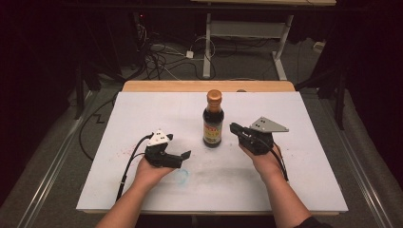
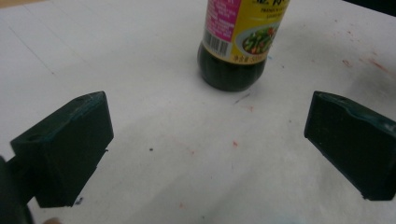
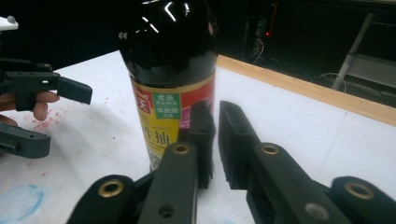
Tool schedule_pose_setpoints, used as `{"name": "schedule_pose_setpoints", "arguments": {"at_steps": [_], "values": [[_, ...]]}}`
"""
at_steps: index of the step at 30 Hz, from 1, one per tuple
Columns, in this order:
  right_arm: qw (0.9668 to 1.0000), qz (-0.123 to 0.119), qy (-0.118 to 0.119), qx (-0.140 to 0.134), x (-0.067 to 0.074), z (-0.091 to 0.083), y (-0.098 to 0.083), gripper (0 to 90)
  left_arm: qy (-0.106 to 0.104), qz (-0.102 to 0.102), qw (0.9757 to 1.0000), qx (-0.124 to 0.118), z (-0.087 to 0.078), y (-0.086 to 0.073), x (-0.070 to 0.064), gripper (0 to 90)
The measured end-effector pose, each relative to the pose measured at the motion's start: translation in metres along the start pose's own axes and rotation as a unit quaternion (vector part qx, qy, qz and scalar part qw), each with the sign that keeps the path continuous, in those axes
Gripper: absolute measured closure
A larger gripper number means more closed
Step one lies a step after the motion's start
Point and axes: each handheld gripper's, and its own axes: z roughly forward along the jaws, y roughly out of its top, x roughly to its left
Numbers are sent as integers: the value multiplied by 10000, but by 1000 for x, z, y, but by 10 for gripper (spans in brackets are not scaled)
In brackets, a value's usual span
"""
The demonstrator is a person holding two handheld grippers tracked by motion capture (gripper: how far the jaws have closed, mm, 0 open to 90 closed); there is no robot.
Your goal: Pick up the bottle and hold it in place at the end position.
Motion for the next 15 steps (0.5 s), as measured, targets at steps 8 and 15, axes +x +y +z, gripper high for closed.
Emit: {"name": "schedule_pose_setpoints", "arguments": {"at_steps": [8,15], "values": [[10000,-21,18,-29,-3,-4,0,900,-196,19,9998,52,17,9,-11,5],[9999,-92,39,11,-3,-5,3,900,-371,112,9992,109,37,12,-20,5]]}}
